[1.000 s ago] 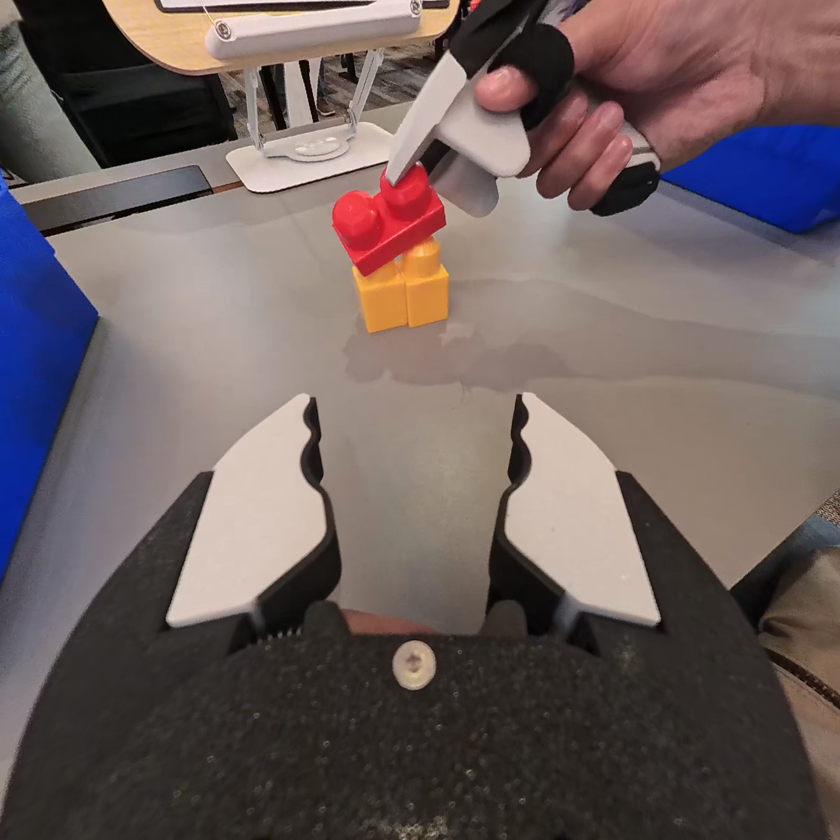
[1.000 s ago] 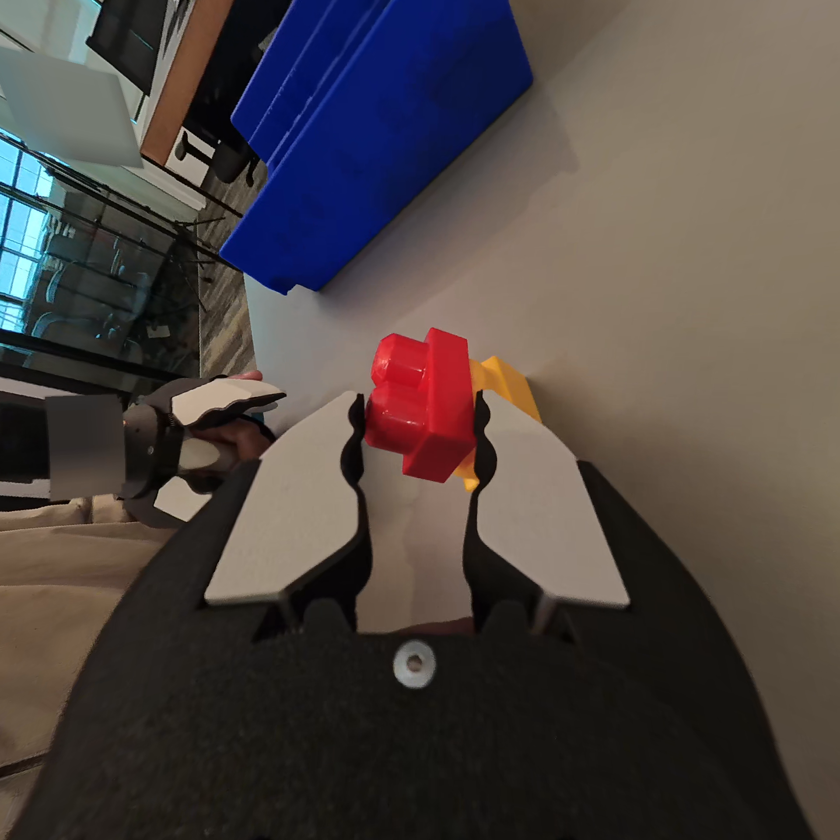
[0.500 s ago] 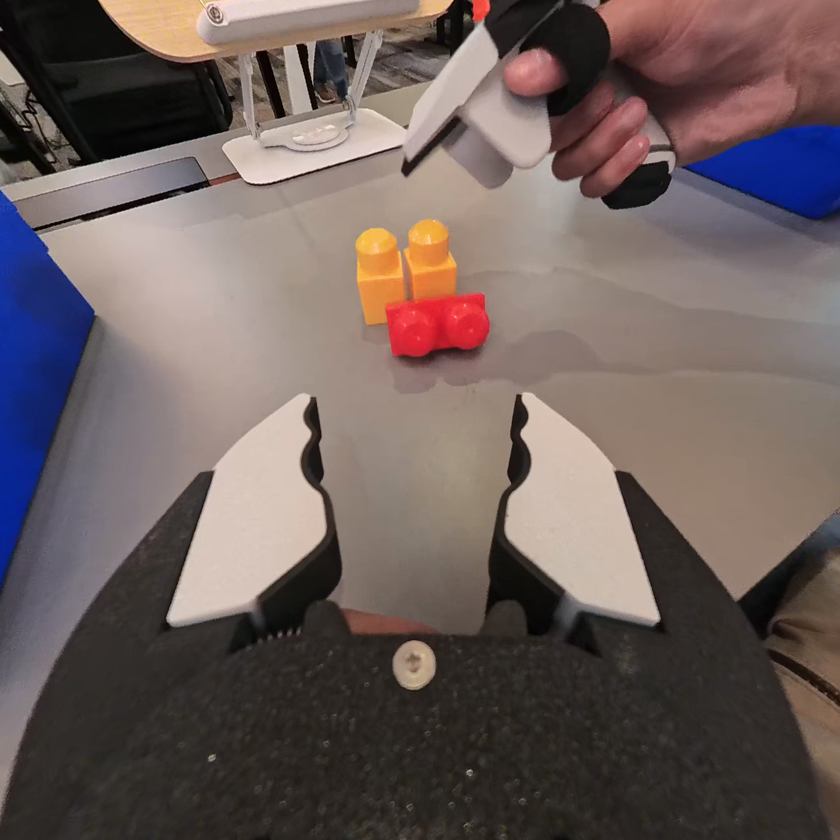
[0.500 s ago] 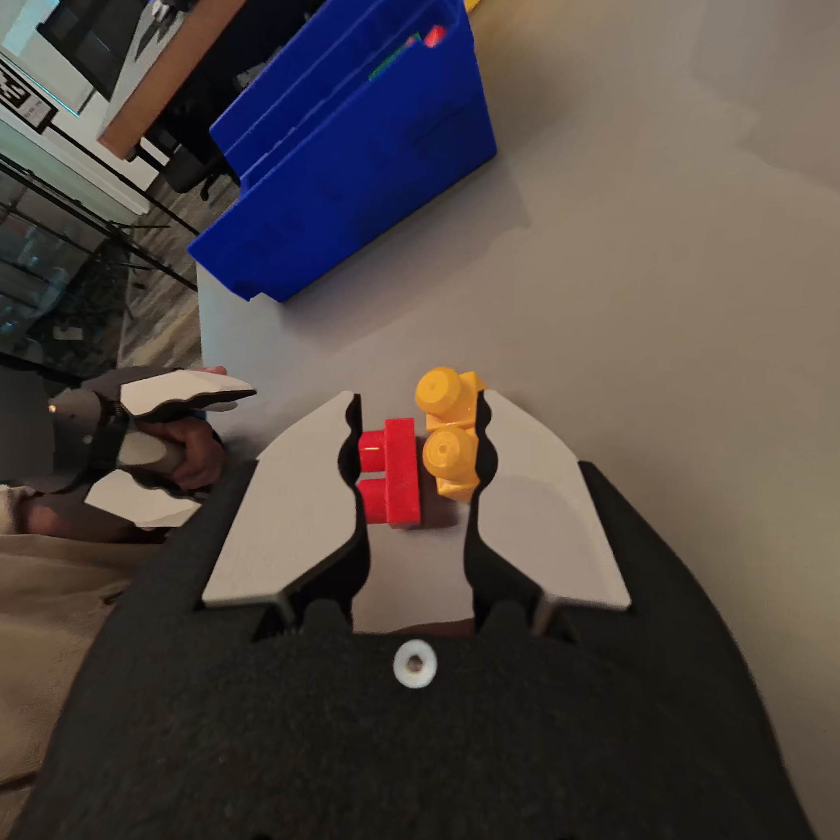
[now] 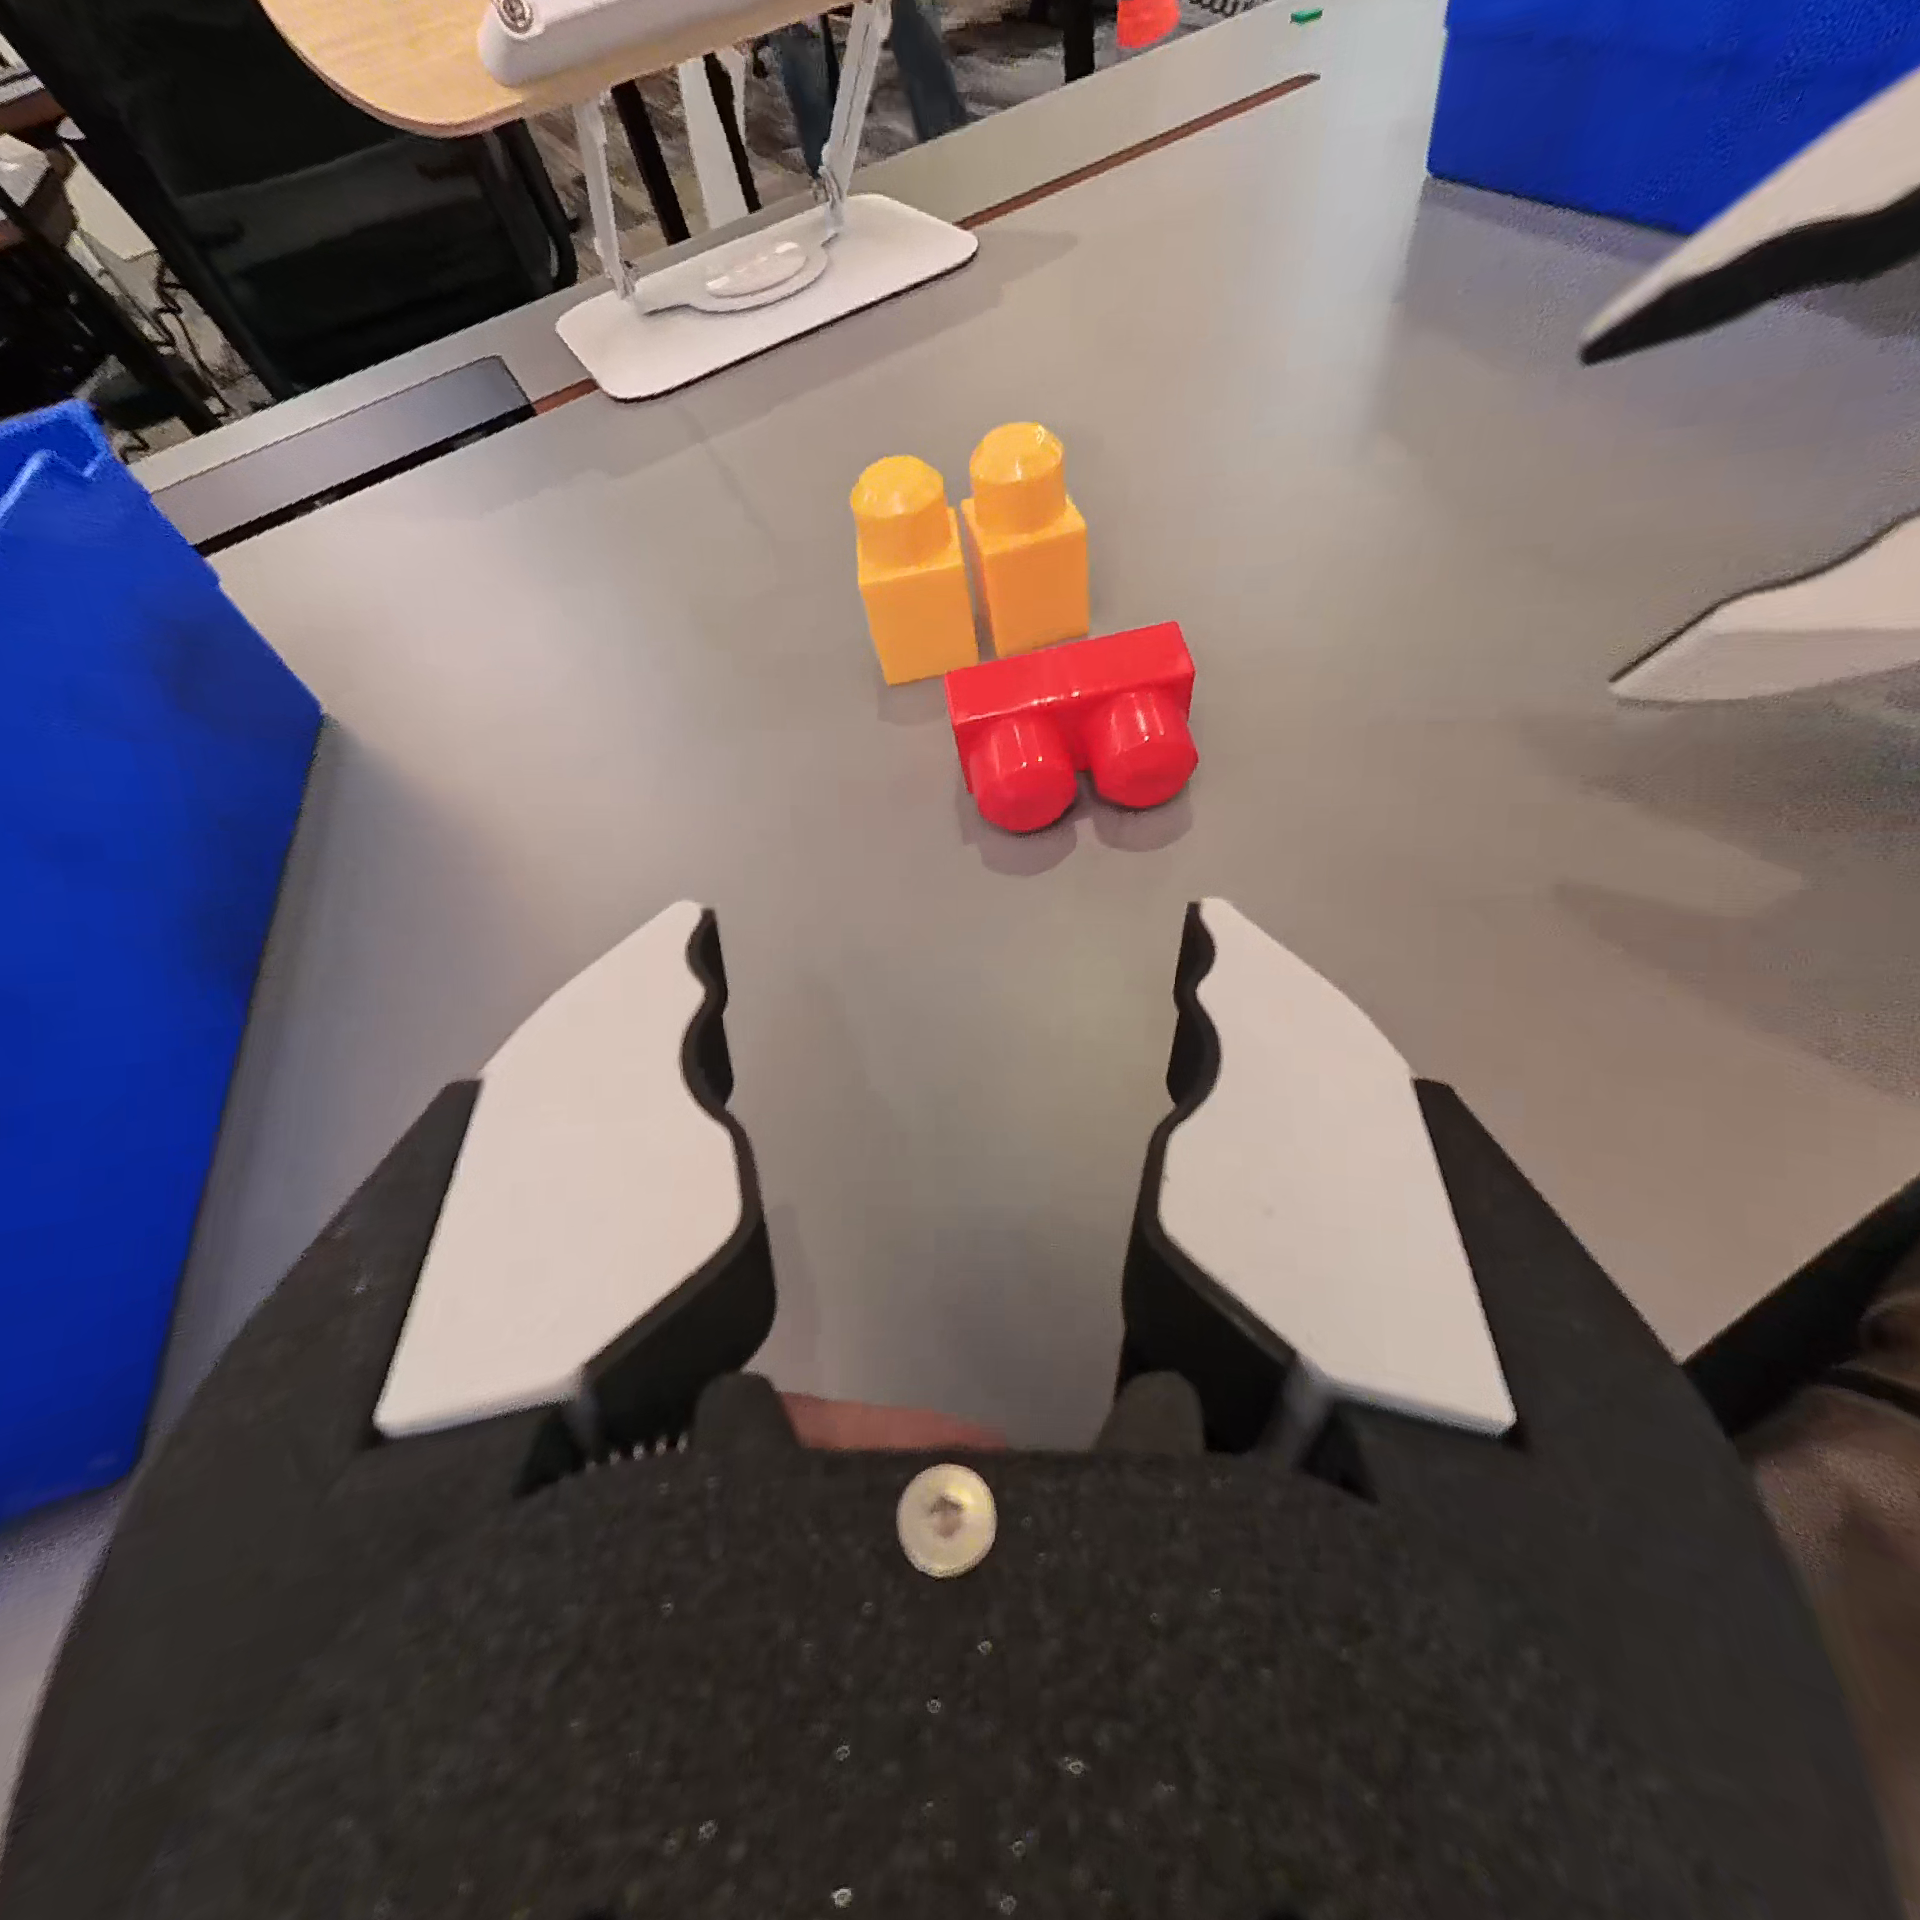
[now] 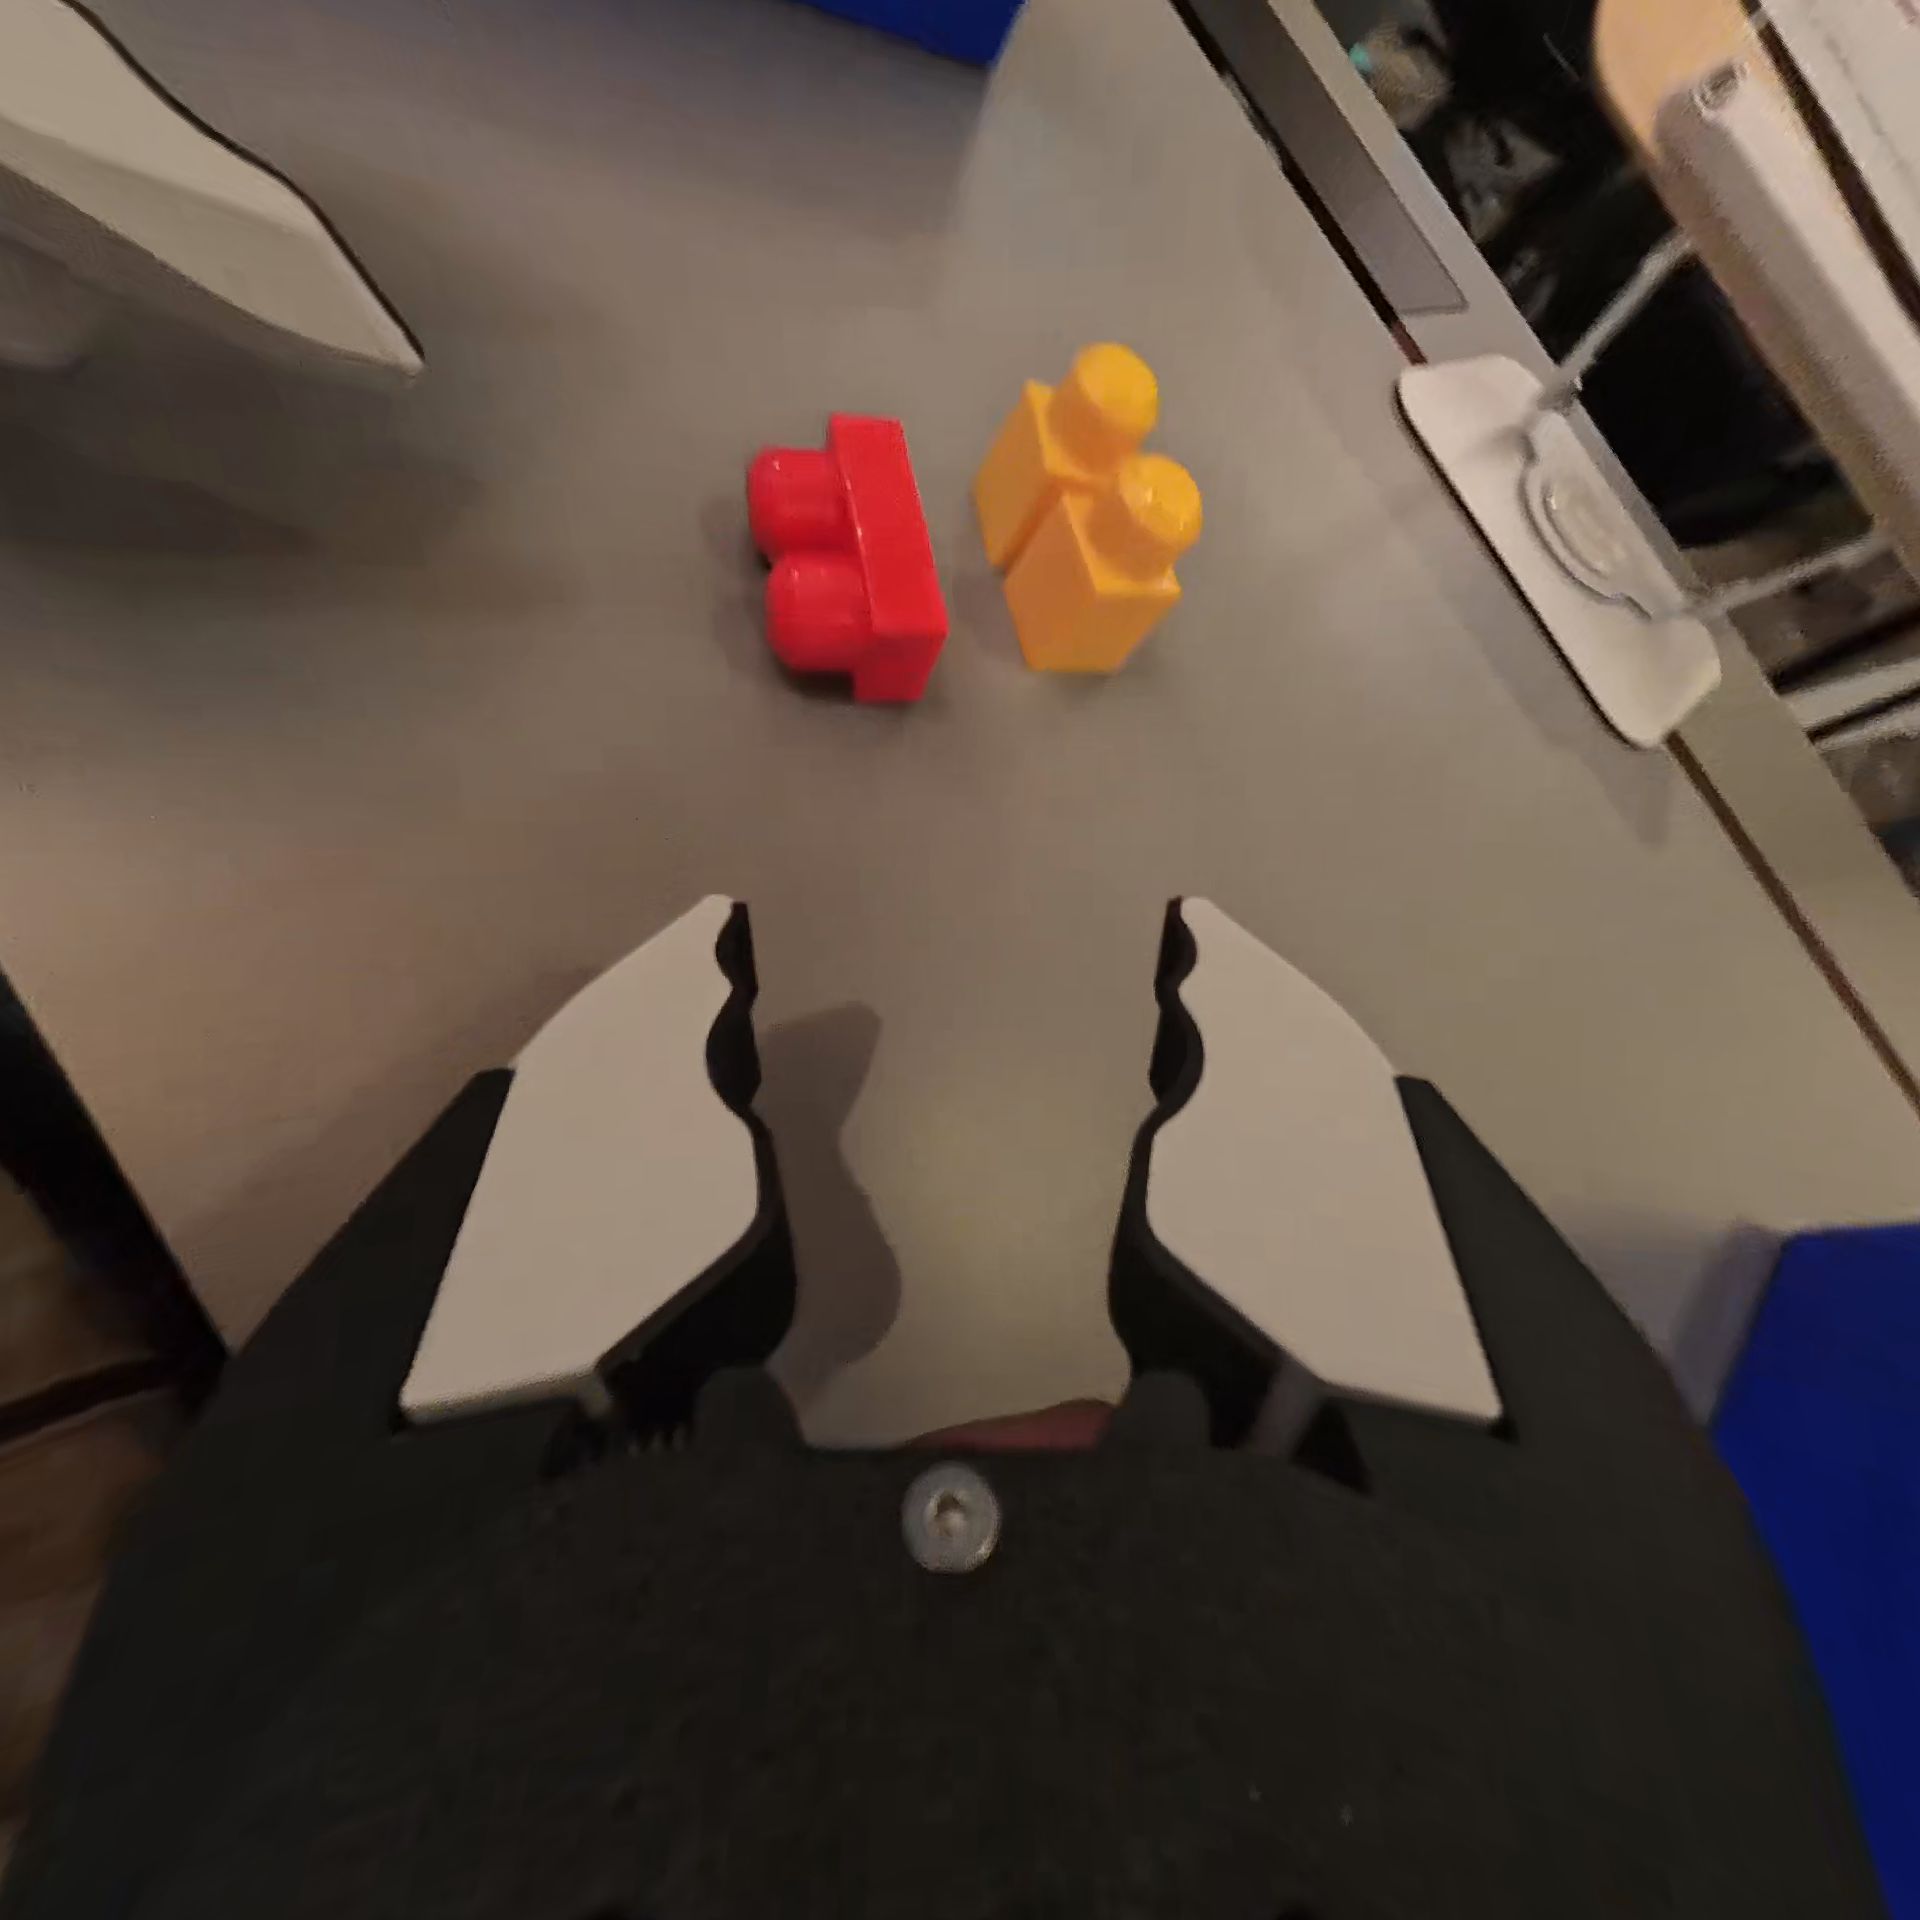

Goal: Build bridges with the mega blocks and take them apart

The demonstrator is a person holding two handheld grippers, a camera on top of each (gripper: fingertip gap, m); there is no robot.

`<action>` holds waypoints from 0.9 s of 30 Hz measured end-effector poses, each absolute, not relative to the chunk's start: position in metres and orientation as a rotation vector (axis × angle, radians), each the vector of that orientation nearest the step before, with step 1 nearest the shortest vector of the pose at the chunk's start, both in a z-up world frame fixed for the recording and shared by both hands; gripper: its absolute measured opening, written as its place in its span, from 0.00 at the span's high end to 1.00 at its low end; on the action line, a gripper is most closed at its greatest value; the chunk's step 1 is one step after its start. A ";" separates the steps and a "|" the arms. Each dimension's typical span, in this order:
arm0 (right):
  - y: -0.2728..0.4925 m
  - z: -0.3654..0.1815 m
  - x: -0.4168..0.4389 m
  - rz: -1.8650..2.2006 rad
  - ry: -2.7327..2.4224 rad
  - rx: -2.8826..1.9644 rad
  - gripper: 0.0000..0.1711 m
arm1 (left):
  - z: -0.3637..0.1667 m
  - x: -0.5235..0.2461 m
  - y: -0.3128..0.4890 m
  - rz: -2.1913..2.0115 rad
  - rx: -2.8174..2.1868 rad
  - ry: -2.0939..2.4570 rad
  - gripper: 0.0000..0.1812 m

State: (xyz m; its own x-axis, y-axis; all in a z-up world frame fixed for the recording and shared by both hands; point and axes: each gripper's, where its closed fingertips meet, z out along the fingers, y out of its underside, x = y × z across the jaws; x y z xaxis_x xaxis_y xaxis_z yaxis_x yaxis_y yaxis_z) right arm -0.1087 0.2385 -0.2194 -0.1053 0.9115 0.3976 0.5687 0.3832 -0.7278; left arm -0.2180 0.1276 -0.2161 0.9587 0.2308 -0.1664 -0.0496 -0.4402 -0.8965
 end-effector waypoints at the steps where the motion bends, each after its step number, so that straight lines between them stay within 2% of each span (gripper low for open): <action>1: 0.236 -0.221 -0.104 0.519 -1.755 -1.342 0.56 | -0.216 -0.217 0.125 0.326 -2.002 -0.138 0.54; 8: 0.244 -0.230 -0.088 0.513 -1.638 -1.557 0.54 | -0.212 -0.219 0.122 0.300 -1.952 -0.266 0.54; 15: 0.240 -0.231 -0.093 0.487 -1.677 -1.530 0.54 | -0.212 -0.235 0.114 0.350 -1.961 -0.289 0.54; 19: 0.220 -0.232 -0.119 0.354 -1.833 -1.381 0.55 | -0.210 -0.249 0.097 0.382 -1.940 -0.336 0.55; 24: 0.199 -0.232 -0.175 0.169 -1.995 -1.080 0.63 | -0.208 -0.261 0.071 0.405 -1.885 -0.407 0.57; 27: 0.204 -0.243 -0.197 0.092 -2.052 -1.032 0.62 | -0.209 -0.268 0.060 0.420 -1.873 -0.431 0.57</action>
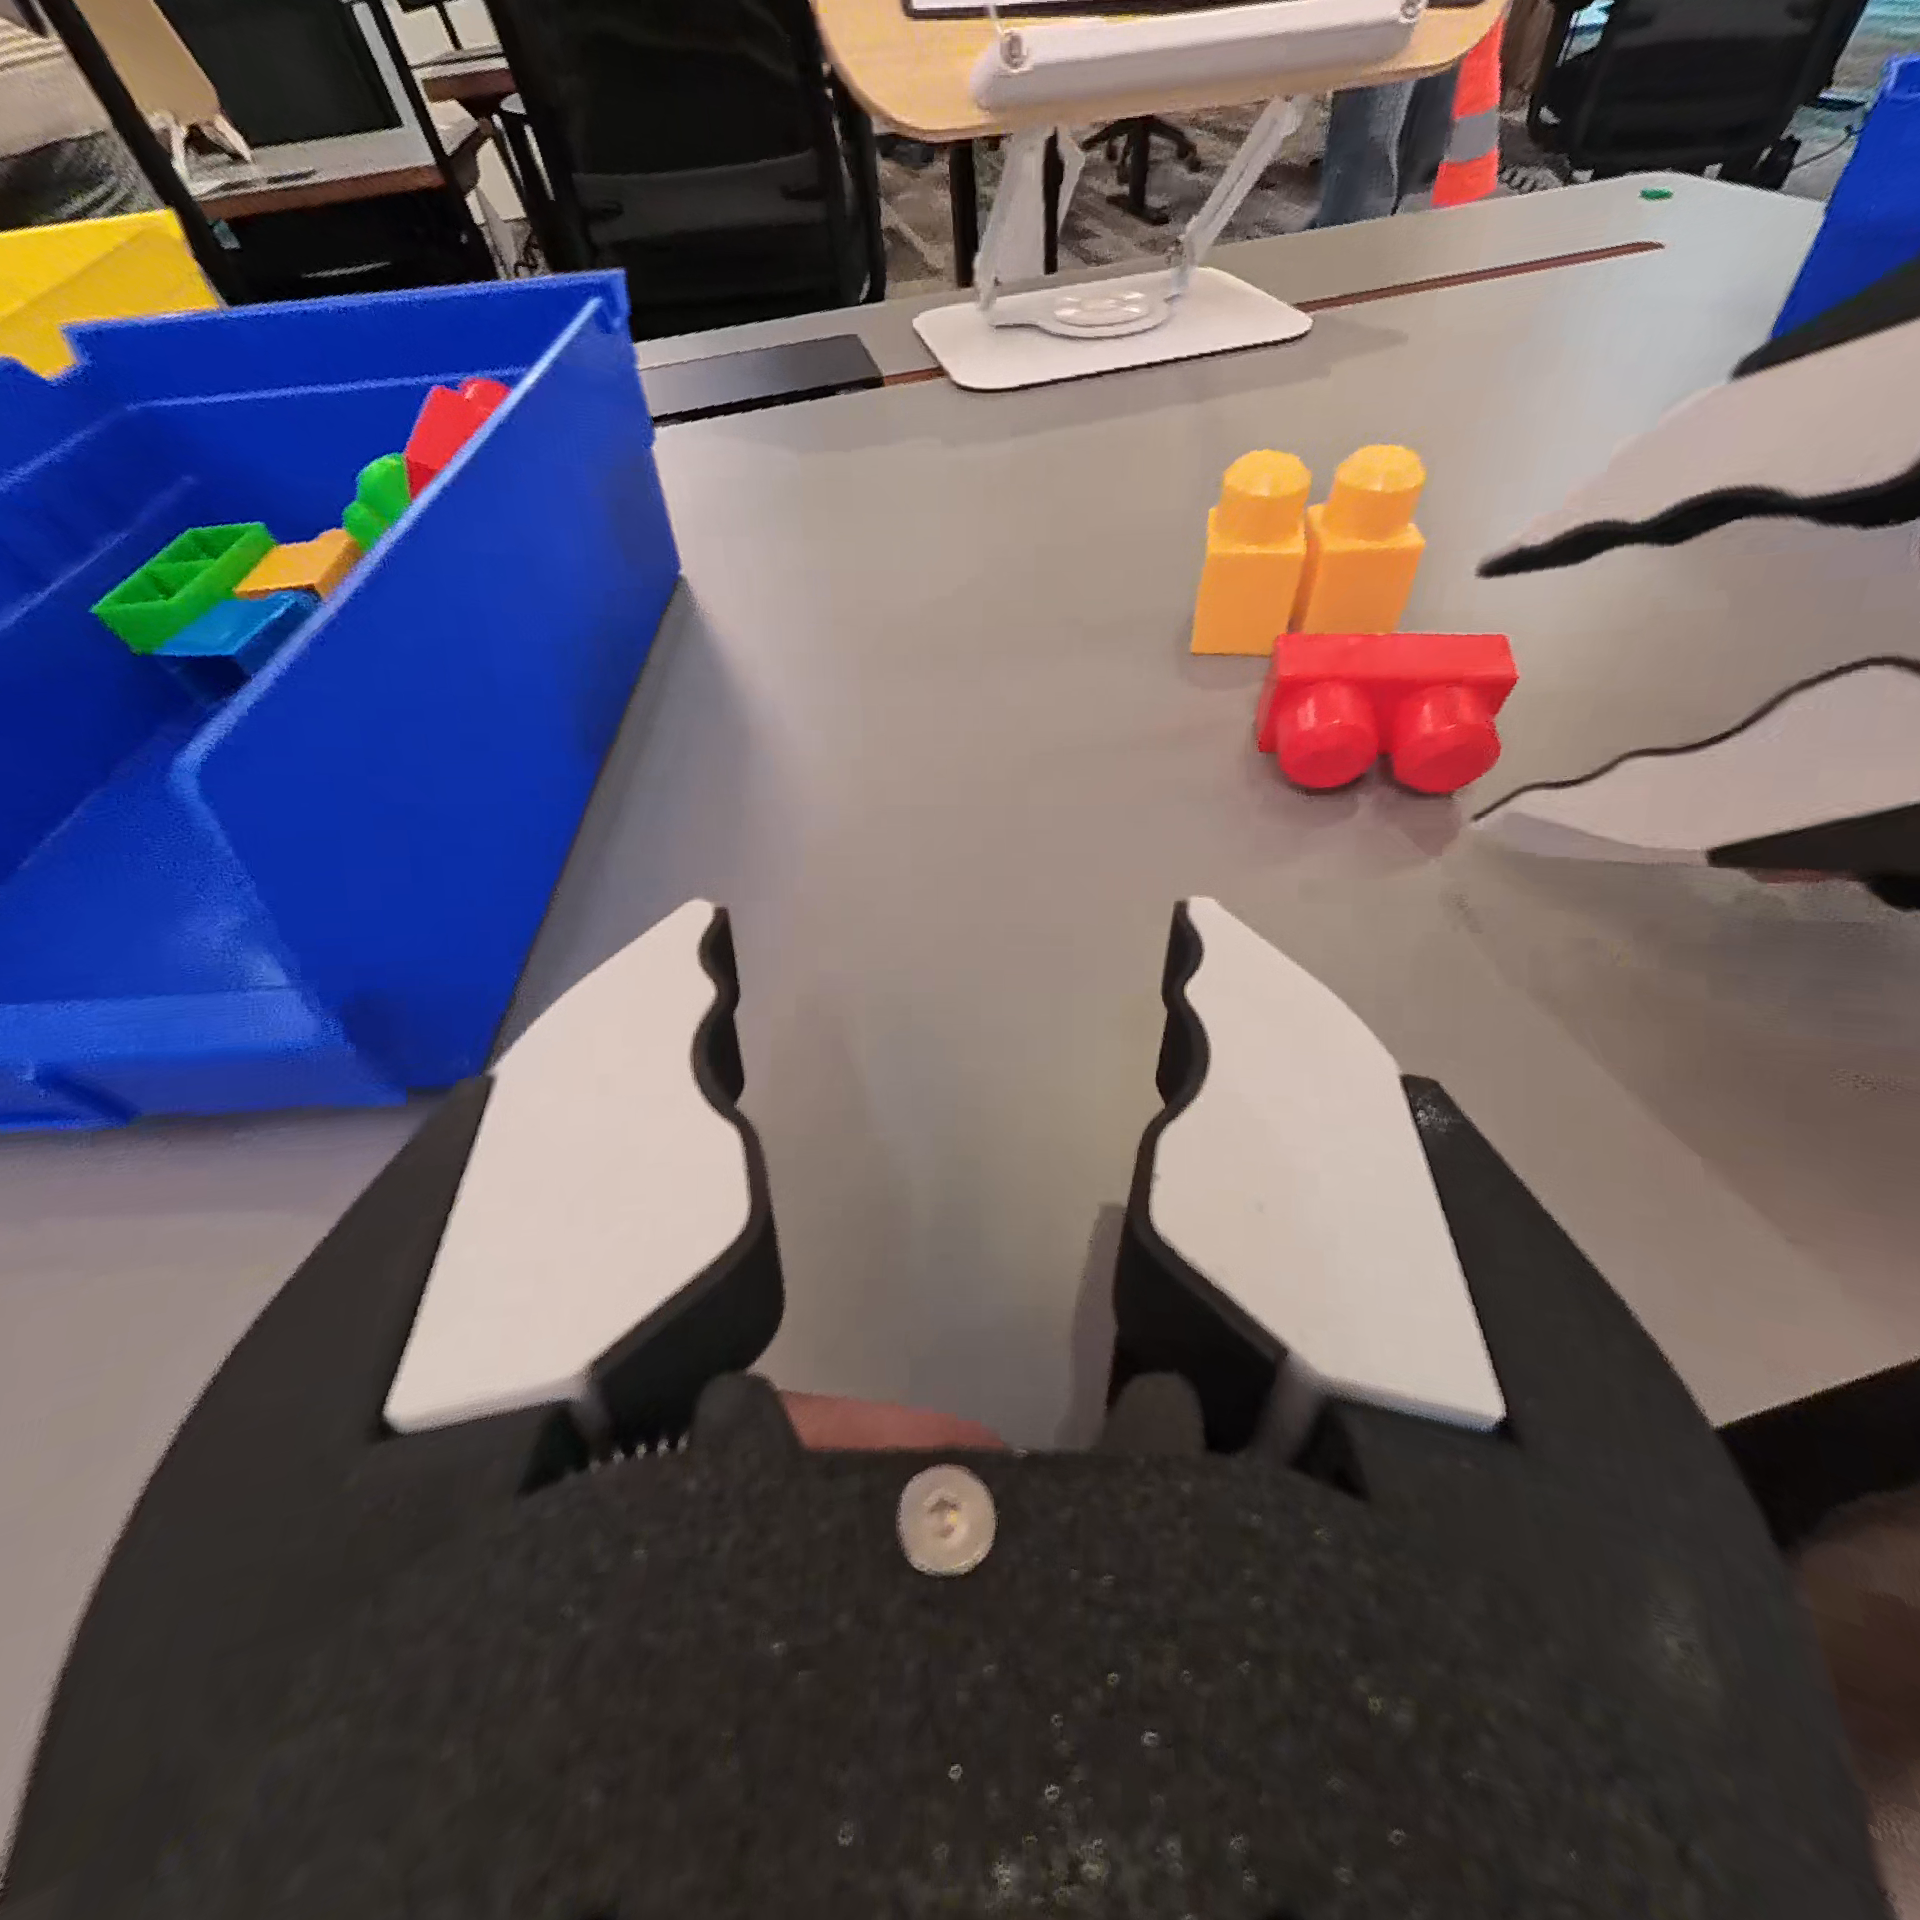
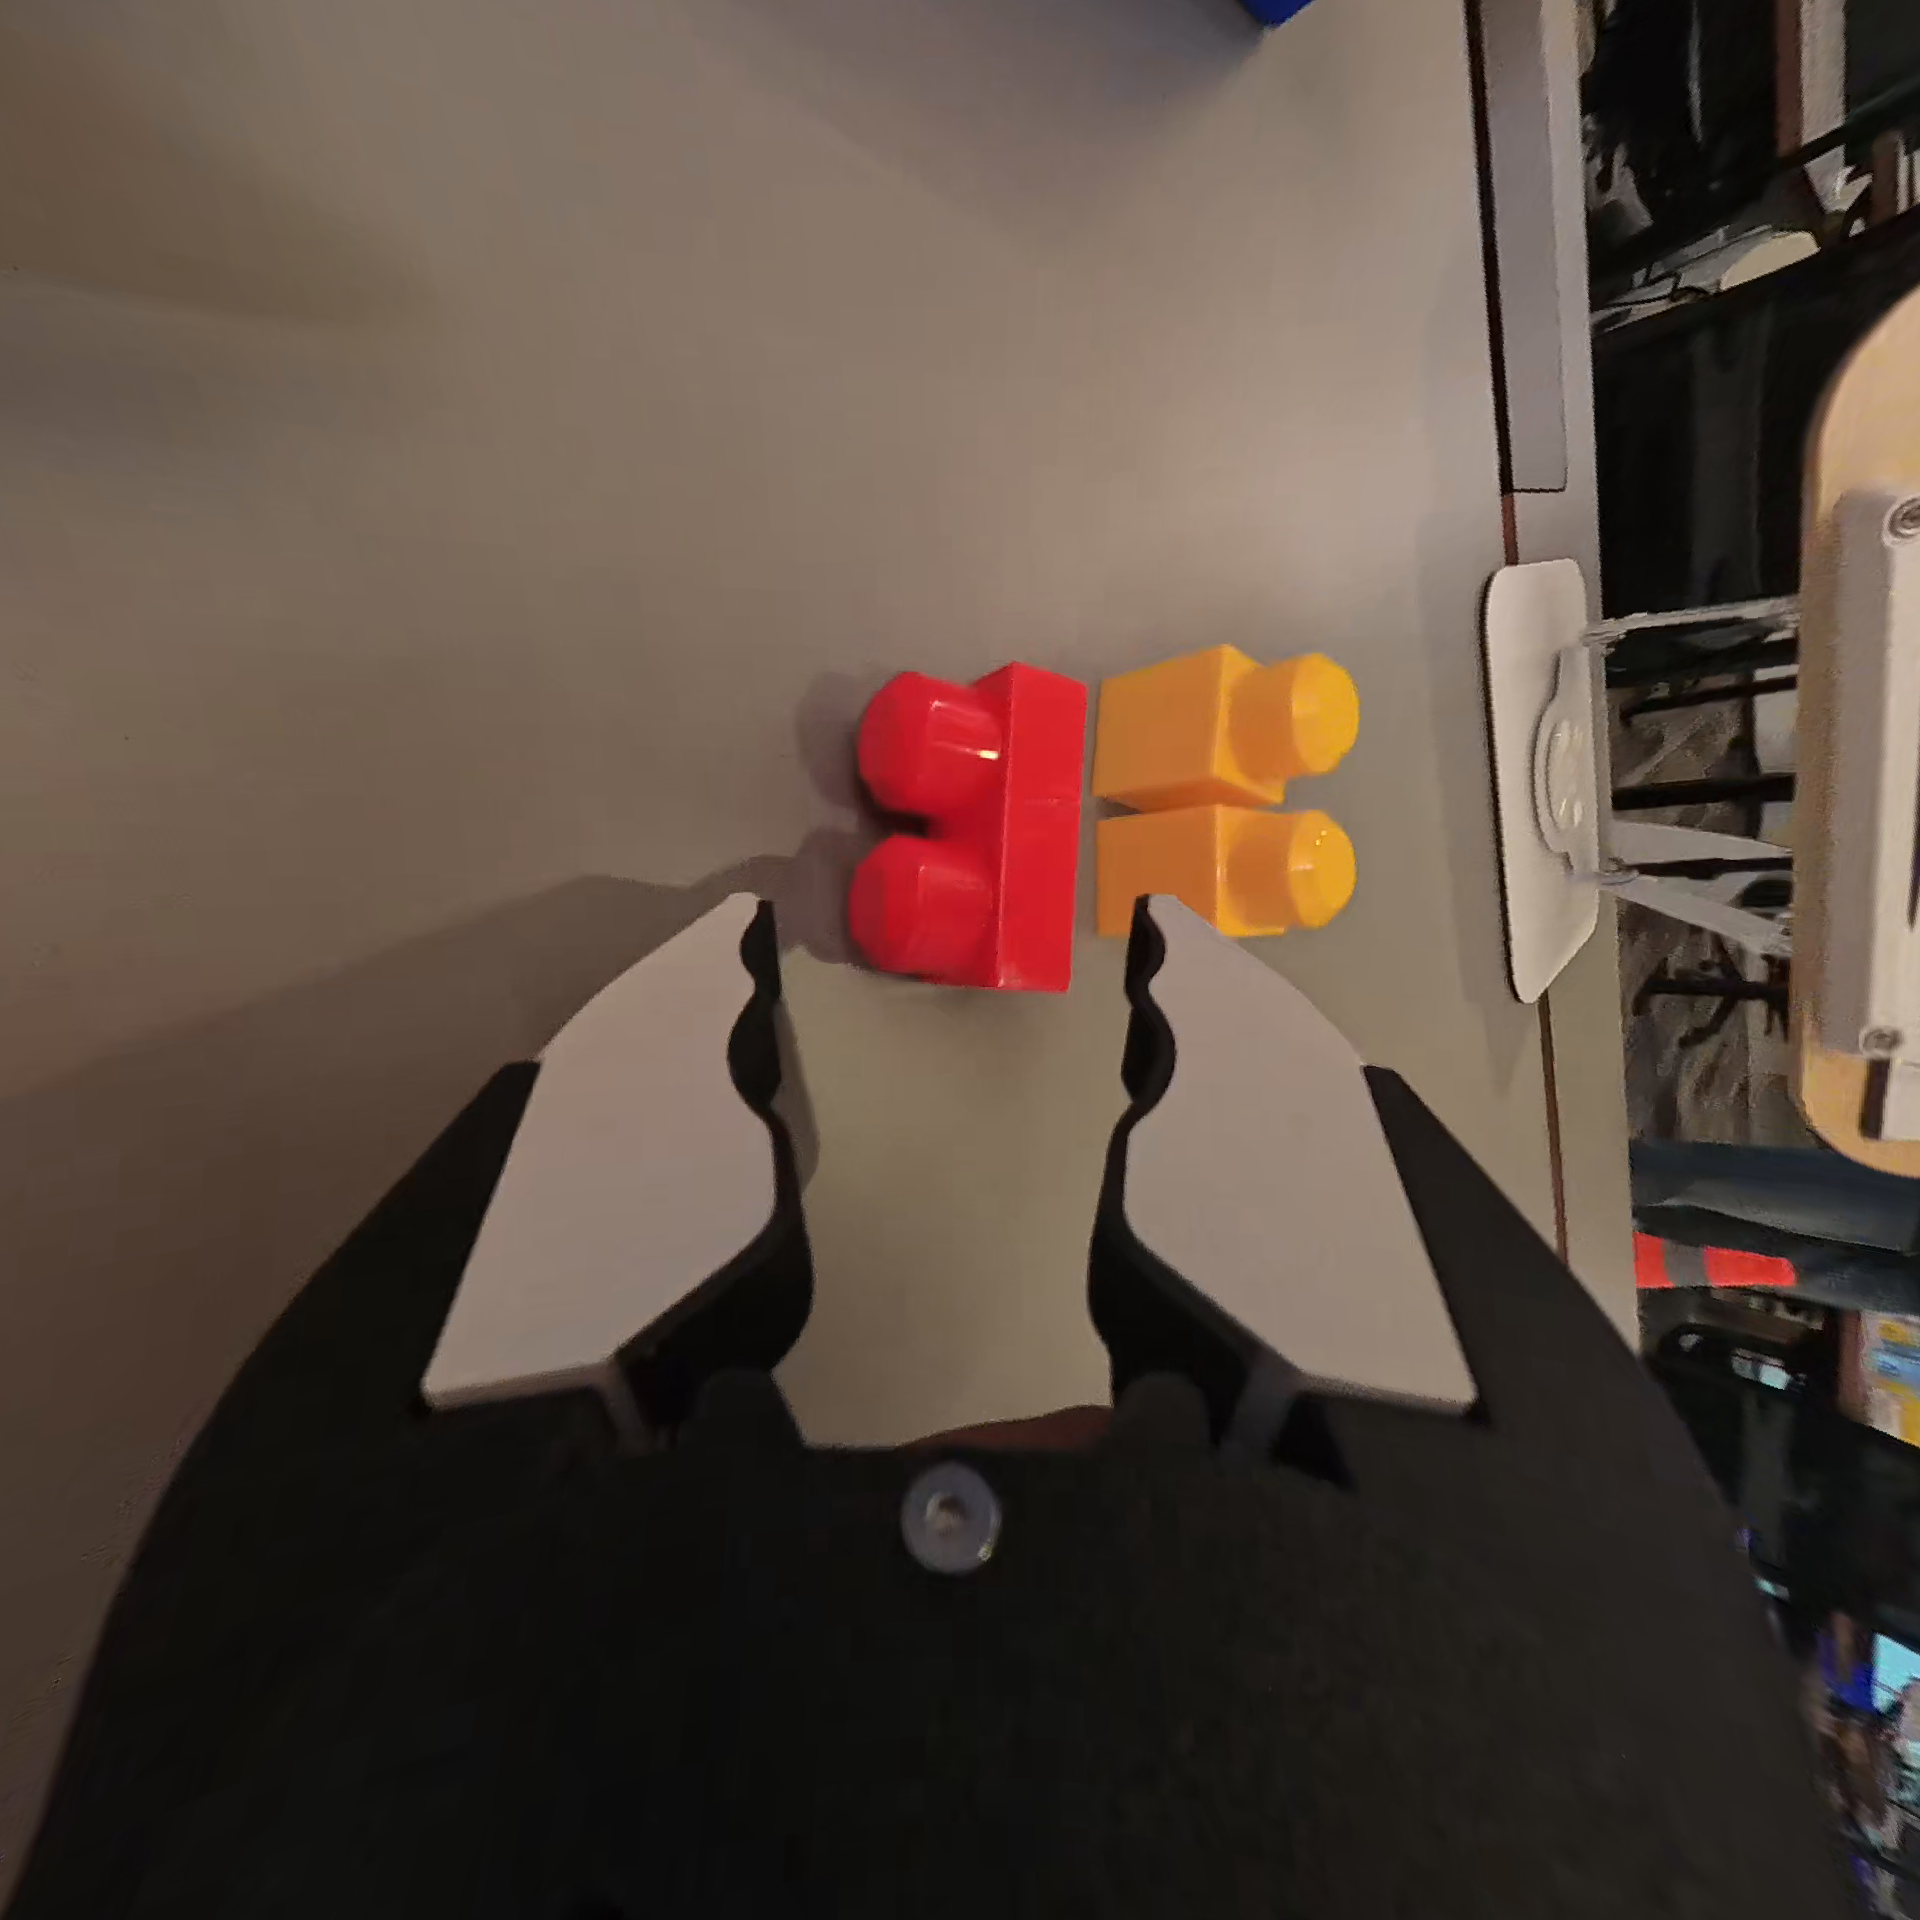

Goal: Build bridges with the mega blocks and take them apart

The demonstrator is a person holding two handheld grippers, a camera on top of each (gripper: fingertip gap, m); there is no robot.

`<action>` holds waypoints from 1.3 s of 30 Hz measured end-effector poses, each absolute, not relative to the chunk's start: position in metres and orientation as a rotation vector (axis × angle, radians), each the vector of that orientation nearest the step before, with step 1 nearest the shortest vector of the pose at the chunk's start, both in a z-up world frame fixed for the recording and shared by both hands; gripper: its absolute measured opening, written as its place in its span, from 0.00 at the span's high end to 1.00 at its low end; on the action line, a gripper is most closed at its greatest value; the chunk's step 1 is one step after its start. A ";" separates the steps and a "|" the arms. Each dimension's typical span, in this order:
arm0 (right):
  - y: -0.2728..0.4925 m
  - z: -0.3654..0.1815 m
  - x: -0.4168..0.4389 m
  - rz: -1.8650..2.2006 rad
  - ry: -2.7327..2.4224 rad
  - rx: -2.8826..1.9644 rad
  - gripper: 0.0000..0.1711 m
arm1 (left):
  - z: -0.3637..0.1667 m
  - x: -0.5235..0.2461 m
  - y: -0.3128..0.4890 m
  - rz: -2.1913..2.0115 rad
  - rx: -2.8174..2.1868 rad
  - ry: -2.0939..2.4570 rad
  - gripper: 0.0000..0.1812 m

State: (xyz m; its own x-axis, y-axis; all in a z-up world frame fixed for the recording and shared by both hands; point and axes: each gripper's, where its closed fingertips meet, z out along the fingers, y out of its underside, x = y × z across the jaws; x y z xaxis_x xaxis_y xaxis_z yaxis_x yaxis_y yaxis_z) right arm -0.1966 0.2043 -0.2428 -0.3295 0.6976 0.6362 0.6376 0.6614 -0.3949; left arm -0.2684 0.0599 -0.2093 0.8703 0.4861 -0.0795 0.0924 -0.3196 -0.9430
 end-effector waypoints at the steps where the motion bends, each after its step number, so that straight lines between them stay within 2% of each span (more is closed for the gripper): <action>1: 0.207 -0.245 -0.201 0.078 -2.062 -1.029 0.63 | -0.209 -0.270 0.057 0.426 -1.872 -0.433 0.57; 5: 0.213 -0.254 -0.209 0.041 -2.113 -1.037 0.65 | -0.210 -0.277 0.052 0.442 -1.860 -0.430 0.57; 9: 0.214 -0.258 -0.213 0.054 -2.147 -1.063 0.72 | -0.212 -0.276 0.054 0.422 -1.865 -0.424 0.58; 22: 0.223 -0.256 -0.215 0.165 -2.142 -1.170 0.74 | -0.209 -0.280 0.052 0.369 -1.837 -0.451 0.59; 33: 0.237 -0.170 -0.174 0.376 -1.749 -1.184 0.74 | -0.202 -0.269 0.076 0.279 -1.841 -0.414 0.60; 39: 0.243 -0.167 -0.106 0.527 -1.502 -1.338 0.74 | -0.183 -0.261 0.100 0.332 -1.855 -0.307 0.57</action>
